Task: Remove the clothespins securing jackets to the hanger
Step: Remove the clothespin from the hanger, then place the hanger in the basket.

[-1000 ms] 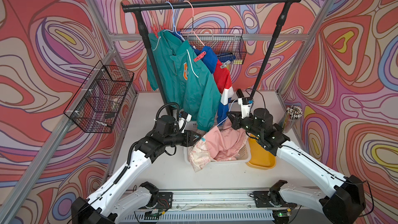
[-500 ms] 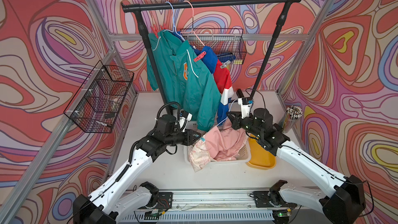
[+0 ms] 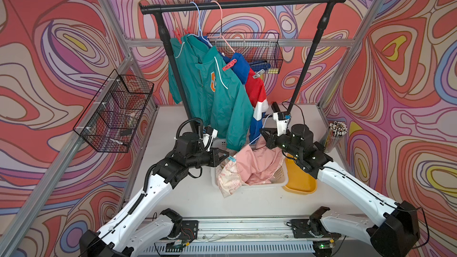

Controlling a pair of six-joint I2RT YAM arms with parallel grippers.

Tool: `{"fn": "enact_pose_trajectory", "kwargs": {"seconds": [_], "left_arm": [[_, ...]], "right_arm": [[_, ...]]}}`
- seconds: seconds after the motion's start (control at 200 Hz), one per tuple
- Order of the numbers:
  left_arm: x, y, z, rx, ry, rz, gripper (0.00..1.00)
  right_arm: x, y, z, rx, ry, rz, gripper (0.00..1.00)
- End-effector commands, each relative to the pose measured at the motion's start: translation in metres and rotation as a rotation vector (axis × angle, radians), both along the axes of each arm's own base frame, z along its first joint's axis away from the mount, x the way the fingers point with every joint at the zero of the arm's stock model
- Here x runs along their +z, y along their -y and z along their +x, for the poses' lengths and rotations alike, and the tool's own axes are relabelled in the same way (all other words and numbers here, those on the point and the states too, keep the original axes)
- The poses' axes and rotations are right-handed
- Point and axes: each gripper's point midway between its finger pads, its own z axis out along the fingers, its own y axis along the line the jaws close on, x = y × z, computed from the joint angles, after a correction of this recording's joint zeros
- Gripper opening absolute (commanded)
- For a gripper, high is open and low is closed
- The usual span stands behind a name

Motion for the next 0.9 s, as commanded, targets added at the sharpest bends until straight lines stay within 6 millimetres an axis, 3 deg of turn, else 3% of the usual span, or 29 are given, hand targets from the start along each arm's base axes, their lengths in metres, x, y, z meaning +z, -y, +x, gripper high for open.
{"fn": "enact_pose_trajectory", "kwargs": {"seconds": [0.0,0.185,0.431,0.656,0.771,0.896], "left_arm": [[0.018,-0.015,0.003,0.069,0.037,0.035,0.0],[0.04,-0.03,-0.002,0.102,0.117,0.087,0.0],[0.036,-0.03,-0.003,0.104,0.104,0.087,0.0],[0.041,-0.025,0.0,0.086,0.114,0.072,0.0],[0.046,-0.021,0.001,0.067,0.117,0.067,0.0],[0.048,-0.017,0.002,0.039,0.115,0.073,0.0]], "right_arm": [[-0.015,-0.011,0.0,0.021,-0.094,0.029,0.0],[-0.022,-0.021,0.016,0.02,-0.119,0.033,0.0],[-0.033,-0.033,0.035,0.013,-0.15,0.041,0.0],[-0.011,-0.024,0.025,0.008,-0.113,0.011,0.52],[0.002,-0.014,0.012,0.007,-0.099,-0.017,0.64],[0.007,-0.006,-0.003,0.014,-0.1,-0.054,0.67]]}}
